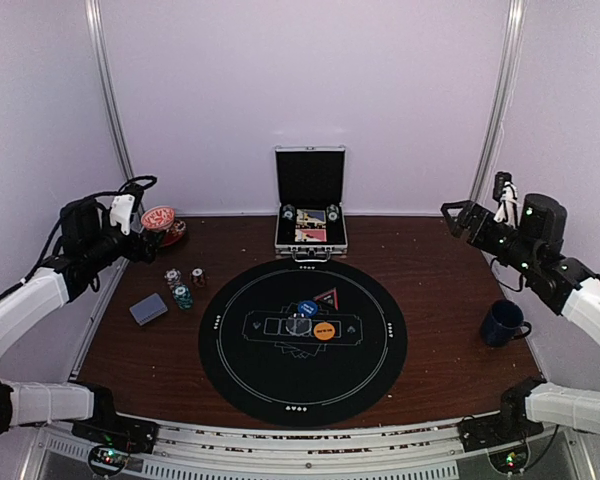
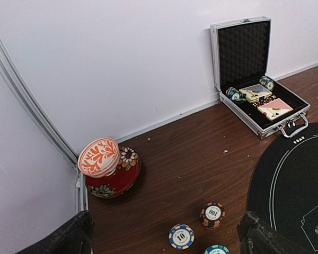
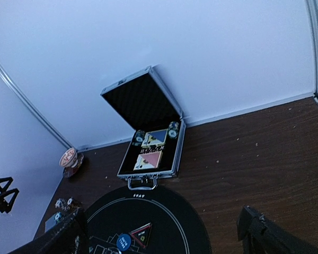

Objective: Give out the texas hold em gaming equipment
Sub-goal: Pick up the dealer button from the poker table mat.

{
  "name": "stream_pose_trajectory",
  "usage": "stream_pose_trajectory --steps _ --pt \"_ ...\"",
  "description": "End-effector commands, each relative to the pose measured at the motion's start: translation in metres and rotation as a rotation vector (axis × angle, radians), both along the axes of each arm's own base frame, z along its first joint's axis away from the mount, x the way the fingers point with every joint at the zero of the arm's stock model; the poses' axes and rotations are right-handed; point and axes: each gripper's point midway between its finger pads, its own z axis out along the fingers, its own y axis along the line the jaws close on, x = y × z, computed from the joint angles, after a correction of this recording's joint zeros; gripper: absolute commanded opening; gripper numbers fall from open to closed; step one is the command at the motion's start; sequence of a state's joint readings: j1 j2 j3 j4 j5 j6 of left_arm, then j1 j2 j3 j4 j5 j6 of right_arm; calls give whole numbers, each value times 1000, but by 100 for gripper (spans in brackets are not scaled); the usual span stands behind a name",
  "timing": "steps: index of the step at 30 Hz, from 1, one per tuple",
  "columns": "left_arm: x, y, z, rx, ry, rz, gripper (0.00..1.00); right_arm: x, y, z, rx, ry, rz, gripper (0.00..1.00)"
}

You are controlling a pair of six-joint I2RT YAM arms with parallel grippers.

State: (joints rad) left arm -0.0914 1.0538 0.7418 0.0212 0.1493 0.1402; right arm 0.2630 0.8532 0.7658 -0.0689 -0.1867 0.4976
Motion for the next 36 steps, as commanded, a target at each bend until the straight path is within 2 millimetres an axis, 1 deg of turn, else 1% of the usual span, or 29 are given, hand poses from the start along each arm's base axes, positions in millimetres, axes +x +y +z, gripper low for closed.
stream_pose_trajectory --steps 1,6,11,14,18,20,23,24,27,29,32,36 --pt "11 -7 22 31 -70 -53 98 -1 38 -11 -50 68 73 100" --pt "14 -14 13 79 -15 -113 98 -5 88 -24 -162 112 136 100" --pt "5 -21 5 113 7 -173 98 -10 144 -50 -355 155 171 100" --pt "-5 -29 -5 113 17 -230 98 -12 177 -73 -485 179 197 100" --pt "-16 -43 -17 75 10 -317 98 -15 221 -102 -570 200 268 100" --pt "-14 -46 -22 53 26 -326 98 -17 244 -117 -613 211 307 100" --pt "-9 -44 -29 37 49 -307 98 -18 277 -141 -676 233 351 99" --pt "-8 -43 -32 34 55 -296 98 -16 287 -144 -678 236 358 99" --pt "-5 -38 -34 31 48 -265 98 -11 307 -168 -686 275 382 96" --pt "-5 -36 -30 31 33 -247 98 -9 317 -181 -685 297 395 96" --pt "-8 -32 -22 31 1 -224 98 -8 327 -201 -694 328 414 94" --pt "-11 -29 -16 34 -35 -207 98 -15 331 -228 -709 381 457 92"
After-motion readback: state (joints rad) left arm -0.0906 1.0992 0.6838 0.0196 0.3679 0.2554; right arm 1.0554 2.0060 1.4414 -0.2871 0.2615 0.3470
